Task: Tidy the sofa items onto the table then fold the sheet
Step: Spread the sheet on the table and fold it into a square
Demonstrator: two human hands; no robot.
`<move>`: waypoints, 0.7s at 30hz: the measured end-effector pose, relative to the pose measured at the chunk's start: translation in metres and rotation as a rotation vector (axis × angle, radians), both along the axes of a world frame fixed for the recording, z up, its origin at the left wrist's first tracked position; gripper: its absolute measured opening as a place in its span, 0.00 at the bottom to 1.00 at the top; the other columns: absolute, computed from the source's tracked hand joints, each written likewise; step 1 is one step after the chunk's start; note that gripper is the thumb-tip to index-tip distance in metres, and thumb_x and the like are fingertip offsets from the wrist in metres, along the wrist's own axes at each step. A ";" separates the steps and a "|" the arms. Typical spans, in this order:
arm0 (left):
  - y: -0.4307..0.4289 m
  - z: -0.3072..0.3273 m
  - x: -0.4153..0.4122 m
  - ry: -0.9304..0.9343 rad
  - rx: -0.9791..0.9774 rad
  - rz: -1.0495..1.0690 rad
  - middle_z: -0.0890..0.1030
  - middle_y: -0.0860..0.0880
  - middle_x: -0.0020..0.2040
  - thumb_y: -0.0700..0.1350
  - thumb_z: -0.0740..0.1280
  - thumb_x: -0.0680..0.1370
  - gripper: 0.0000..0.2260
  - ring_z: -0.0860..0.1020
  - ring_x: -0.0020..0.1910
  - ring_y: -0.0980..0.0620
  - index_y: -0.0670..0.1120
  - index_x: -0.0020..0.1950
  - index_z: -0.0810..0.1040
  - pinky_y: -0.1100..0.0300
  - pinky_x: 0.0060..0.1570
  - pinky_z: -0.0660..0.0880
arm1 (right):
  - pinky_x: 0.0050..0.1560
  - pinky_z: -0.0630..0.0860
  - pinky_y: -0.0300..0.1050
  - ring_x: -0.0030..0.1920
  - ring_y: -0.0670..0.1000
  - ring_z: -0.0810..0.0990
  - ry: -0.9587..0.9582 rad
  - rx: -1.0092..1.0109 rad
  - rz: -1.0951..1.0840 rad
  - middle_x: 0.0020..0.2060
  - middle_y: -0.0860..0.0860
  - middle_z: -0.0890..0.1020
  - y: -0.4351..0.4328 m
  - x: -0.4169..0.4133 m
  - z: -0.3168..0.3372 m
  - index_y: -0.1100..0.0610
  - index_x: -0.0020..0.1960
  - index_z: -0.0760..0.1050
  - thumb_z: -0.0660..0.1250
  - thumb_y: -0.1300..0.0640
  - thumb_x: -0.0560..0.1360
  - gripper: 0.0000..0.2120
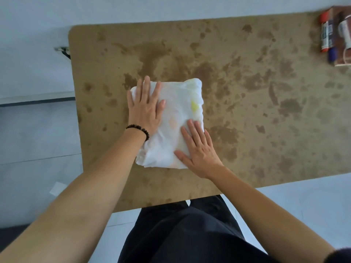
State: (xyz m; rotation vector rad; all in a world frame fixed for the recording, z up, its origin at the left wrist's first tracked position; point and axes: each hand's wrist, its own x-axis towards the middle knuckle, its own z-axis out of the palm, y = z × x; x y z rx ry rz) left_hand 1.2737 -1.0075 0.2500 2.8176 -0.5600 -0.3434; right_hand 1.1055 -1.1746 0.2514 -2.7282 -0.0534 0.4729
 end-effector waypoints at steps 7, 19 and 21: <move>0.023 0.029 -0.054 0.446 -0.350 0.919 0.65 0.43 0.73 0.72 0.58 0.72 0.44 0.66 0.71 0.41 0.44 0.77 0.55 0.47 0.65 0.67 | 0.63 0.70 0.50 0.68 0.51 0.68 -0.018 0.397 -0.887 0.73 0.49 0.61 0.001 0.036 0.033 0.49 0.77 0.53 0.63 0.37 0.76 0.36; 0.031 0.072 -0.080 0.727 -0.758 0.820 0.84 0.52 0.52 0.70 0.68 0.67 0.29 0.83 0.49 0.50 0.49 0.55 0.77 0.45 0.53 0.80 | 0.42 0.76 0.41 0.48 0.44 0.81 0.223 0.801 -0.913 0.46 0.40 0.82 -0.013 0.023 0.068 0.44 0.51 0.75 0.72 0.38 0.69 0.16; 0.036 0.094 -0.098 0.666 -0.863 0.778 0.85 0.55 0.49 0.67 0.68 0.70 0.21 0.84 0.46 0.55 0.54 0.54 0.79 0.49 0.49 0.81 | 0.41 0.77 0.38 0.46 0.42 0.82 0.183 0.822 -0.837 0.45 0.39 0.82 -0.015 0.015 0.088 0.43 0.51 0.75 0.72 0.37 0.70 0.15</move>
